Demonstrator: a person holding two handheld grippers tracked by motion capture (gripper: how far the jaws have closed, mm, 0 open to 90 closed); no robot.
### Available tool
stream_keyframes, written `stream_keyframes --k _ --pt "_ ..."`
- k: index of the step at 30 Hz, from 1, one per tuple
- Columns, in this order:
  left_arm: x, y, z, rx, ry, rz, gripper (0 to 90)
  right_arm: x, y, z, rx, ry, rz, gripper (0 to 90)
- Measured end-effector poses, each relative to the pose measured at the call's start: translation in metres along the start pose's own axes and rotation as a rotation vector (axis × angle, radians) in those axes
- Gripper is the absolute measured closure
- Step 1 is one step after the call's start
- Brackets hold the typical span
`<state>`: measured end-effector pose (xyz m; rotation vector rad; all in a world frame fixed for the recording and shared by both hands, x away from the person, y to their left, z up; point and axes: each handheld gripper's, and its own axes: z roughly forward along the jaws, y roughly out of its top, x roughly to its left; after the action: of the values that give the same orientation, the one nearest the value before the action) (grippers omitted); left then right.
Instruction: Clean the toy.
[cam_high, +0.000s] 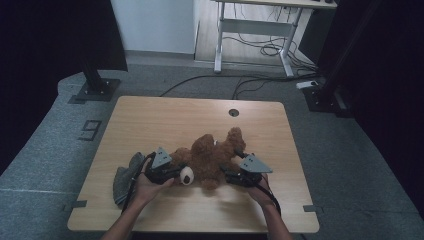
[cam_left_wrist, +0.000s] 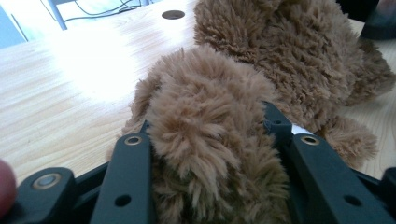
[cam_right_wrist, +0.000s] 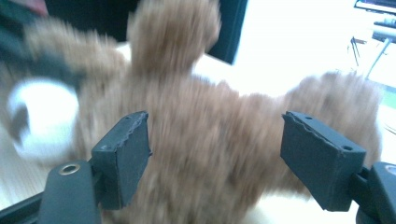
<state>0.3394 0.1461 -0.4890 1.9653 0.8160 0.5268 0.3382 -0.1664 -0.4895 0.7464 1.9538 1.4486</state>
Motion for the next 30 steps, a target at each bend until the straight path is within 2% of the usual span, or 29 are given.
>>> stream_keyframes --k 3,6,9,10,13,16,19,22,23,26,30 --pt "-0.001 -0.001 -0.001 -0.001 -0.01 -0.002 57.9 -0.006 0.024 -0.002 0.0 0.023 -0.013 20.6" --pt "-0.001 -0.003 -0.002 -0.004 -0.009 -0.006 57.8 -0.013 0.048 0.008 0.038 0.063 -0.032 19.4" --pt "-0.002 -0.004 -0.002 -0.009 -0.008 -0.005 57.7 -0.02 0.057 0.022 0.092 0.107 -0.011 18.3" --pt "-0.002 -0.004 -0.002 -0.01 -0.008 -0.003 57.7 -0.023 0.058 0.03 0.134 0.14 -0.004 17.1" --pt "-0.002 -0.004 -0.002 -0.011 -0.009 -0.003 57.6 -0.027 0.049 0.047 0.263 0.194 0.0 13.9" --pt "-0.003 -0.005 -0.002 -0.014 -0.01 0.008 57.7 -0.028 0.034 0.056 0.362 0.243 0.003 12.1" --pt "-0.005 -0.006 -0.002 -0.017 -0.01 0.012 57.6 -0.03 0.022 0.056 0.382 0.286 0.053 11.4" --pt "-0.005 -0.006 -0.001 -0.017 -0.011 0.011 57.2 -0.028 0.013 0.057 0.433 0.321 0.06 10.8" --pt "-0.006 -0.006 -0.001 -0.017 -0.01 0.012 57.1 -0.027 0.012 0.057 0.433 0.322 0.057 11.7" --pt "-0.006 -0.006 -0.002 -0.017 -0.012 0.009 56.8 -0.026 0.008 0.056 0.427 0.322 0.066 18.1" --pt "-0.005 -0.006 -0.001 -0.017 -0.011 0.0 56.3 -0.023 0.005 0.054 0.411 0.317 0.065 35.5"
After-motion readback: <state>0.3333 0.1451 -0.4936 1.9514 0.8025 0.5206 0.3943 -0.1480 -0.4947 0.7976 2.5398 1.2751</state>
